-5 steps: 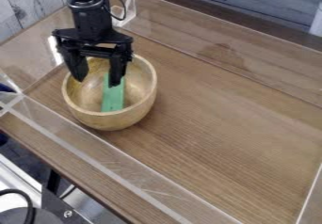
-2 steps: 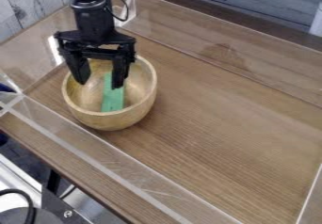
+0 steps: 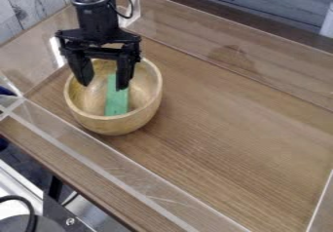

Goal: Remove the green block from inside the brown bowl and put it on the table

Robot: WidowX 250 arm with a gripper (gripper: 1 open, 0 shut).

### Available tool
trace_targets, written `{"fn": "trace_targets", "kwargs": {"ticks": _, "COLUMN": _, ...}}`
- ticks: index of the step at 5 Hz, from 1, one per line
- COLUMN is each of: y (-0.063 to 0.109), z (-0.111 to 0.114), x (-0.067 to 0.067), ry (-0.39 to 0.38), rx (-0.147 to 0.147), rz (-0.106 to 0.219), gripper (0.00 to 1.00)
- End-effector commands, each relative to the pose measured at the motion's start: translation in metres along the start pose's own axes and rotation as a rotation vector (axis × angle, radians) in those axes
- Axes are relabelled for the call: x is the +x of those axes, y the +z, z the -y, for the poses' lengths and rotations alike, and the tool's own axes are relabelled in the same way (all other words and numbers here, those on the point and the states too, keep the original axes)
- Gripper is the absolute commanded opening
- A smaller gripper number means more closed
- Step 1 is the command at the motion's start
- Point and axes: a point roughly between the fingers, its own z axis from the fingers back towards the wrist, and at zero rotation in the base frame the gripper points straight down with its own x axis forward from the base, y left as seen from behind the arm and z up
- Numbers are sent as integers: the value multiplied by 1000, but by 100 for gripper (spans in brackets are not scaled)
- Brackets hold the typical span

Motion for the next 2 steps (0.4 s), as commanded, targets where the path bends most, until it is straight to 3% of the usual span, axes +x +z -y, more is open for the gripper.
{"fn": "trace_targets", "kwargs": {"ticks": 1, "y": 17, "z": 3, "x": 6, "ry": -7, "rx": 0, "rz": 72, "gripper": 100}}
{"fn": "trace_targets", "kwargs": {"ticks": 2, "y": 17, "z": 4, "x": 6, "ry": -8, "rx": -3, "rz": 74, "gripper": 100}}
